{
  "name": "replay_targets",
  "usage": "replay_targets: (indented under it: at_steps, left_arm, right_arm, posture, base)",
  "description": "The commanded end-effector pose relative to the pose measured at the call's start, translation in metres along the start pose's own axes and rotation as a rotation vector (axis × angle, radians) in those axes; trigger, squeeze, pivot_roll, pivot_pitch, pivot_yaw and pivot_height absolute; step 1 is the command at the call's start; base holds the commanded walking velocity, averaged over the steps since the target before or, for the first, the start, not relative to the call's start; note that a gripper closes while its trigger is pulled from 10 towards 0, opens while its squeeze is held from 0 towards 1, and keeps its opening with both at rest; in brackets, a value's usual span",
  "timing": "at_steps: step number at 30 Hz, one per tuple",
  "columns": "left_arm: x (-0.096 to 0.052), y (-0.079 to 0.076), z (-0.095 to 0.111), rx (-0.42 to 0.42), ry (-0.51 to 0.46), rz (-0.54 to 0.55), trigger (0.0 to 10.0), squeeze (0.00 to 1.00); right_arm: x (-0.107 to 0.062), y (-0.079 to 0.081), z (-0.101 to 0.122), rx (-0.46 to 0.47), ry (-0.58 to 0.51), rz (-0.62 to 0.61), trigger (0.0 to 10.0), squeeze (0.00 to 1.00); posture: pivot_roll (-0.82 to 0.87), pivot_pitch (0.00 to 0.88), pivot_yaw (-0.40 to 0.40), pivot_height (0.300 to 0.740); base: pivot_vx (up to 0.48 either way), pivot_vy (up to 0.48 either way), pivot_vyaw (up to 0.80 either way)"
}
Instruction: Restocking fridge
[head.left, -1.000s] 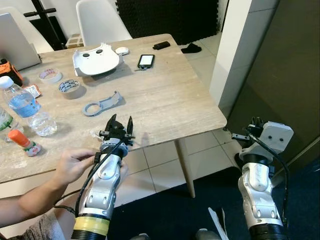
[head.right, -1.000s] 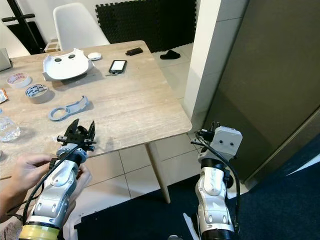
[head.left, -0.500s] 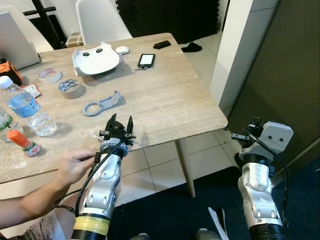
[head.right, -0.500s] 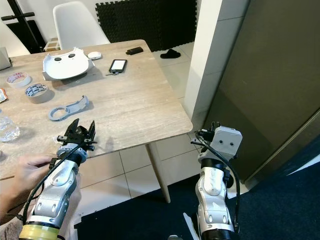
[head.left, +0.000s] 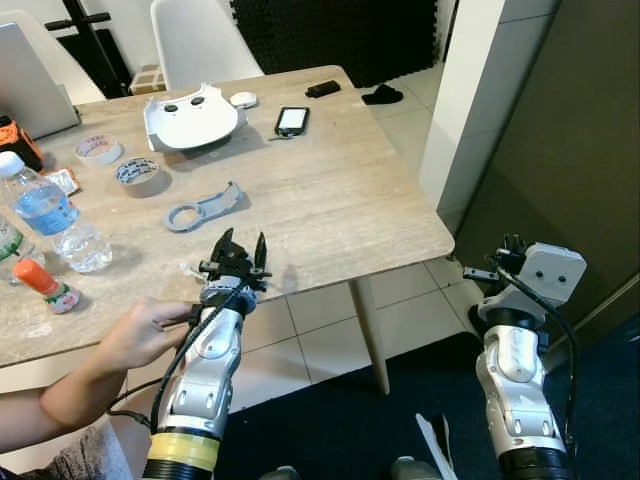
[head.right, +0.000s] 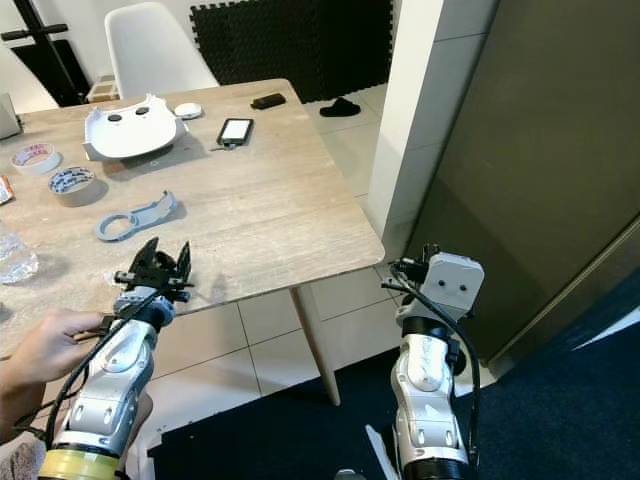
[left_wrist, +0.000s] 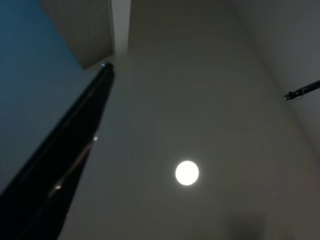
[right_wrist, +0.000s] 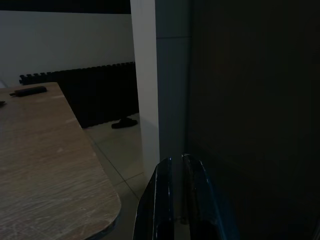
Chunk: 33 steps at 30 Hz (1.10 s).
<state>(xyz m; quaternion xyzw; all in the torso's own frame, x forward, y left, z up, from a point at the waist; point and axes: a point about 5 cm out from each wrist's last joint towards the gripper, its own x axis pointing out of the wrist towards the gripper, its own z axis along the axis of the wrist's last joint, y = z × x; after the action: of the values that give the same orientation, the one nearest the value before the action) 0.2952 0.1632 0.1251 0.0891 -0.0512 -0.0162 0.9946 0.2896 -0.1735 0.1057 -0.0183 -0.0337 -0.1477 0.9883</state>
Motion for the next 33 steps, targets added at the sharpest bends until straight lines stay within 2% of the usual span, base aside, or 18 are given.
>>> replay_targets:
  at_steps: [1, 33]
  left_arm:
    - [-0.0017, 0.0002, -0.0059, 0.007, 0.029, 0.003, 10.0, 0.00]
    - [-0.0007, 0.0014, -0.0060, 0.010, 0.028, 0.004, 10.0, 0.00]
  right_arm:
    - [-0.0002, -0.0017, -0.0025, 0.000, 0.019, -0.009, 10.0, 0.00]
    - [0.0004, -0.0010, -0.0024, 0.003, 0.019, -0.011, 10.0, 0.00]
  posture:
    - [-0.02, 0.101, 0.020, 0.740]
    - [-0.02, 0.100, 0.023, 0.740]
  base:
    - [0.000, 0.000, 0.00]
    - [0.000, 0.000, 0.00]
